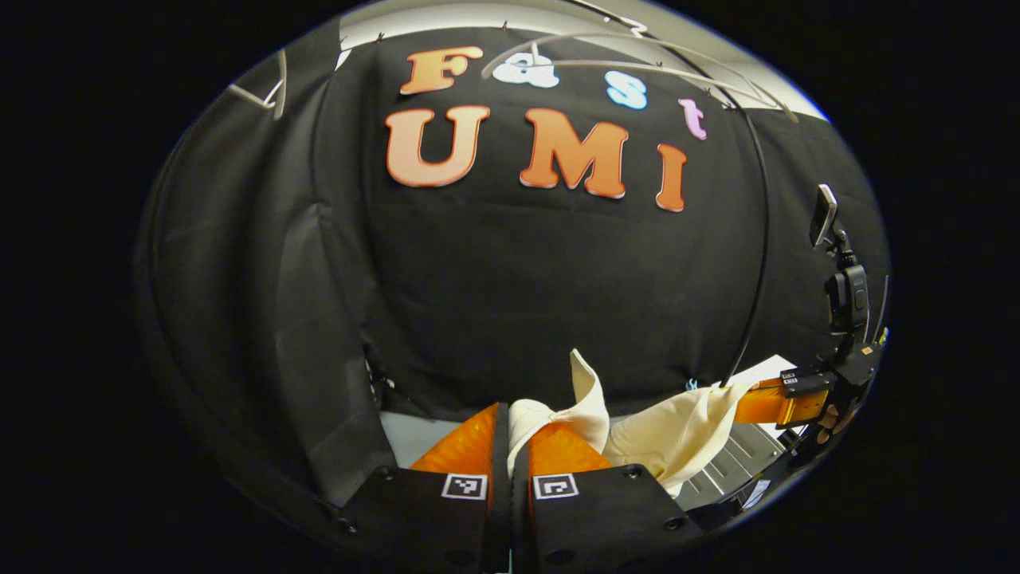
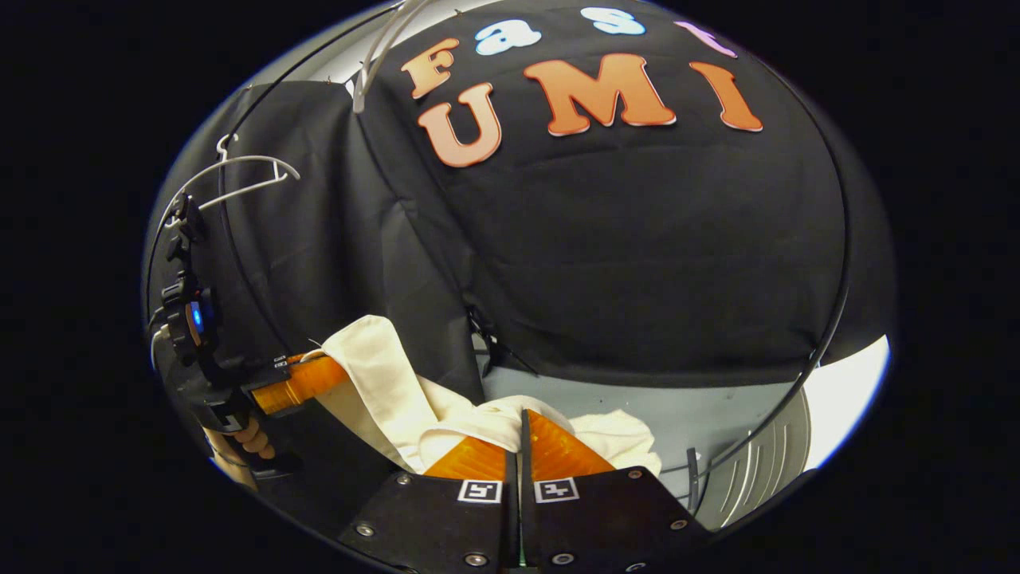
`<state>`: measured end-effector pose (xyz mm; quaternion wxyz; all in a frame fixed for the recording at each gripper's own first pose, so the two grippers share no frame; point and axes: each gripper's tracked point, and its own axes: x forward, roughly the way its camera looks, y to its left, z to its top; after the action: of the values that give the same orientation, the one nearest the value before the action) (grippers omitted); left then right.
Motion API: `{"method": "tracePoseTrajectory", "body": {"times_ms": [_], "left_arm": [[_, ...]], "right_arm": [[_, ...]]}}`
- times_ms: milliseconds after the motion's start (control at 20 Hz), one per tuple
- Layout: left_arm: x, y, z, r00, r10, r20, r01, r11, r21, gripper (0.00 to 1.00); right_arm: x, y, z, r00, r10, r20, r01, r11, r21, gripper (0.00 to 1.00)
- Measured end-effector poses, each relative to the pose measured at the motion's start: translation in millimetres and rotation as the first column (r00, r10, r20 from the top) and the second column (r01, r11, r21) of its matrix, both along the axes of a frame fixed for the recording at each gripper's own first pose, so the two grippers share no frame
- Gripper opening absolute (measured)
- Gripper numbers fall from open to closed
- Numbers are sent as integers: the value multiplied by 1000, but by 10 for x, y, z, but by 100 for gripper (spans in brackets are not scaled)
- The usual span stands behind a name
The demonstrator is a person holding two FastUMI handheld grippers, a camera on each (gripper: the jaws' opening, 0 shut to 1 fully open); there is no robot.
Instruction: Grasp the clothes on the hanger with both hands and then place them into the laundry hamper below.
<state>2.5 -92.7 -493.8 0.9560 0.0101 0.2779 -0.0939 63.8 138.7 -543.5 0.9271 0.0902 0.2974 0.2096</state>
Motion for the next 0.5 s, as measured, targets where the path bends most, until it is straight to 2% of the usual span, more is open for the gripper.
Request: {"method": "tracePoseTrajectory", "body": {"times_ms": [250,500], "left_arm": [[-327,51,-1056,984,23,-177,-20,1000,24,7],[-589,-45,-2034,933,10,-359,10,998,54,7]], "right_arm": [[-127,-256,-1264,987,-47,-153,32,995,-99,1],[-224,-349,-2226,959,-77,-274,22,980,-200,2]]}}
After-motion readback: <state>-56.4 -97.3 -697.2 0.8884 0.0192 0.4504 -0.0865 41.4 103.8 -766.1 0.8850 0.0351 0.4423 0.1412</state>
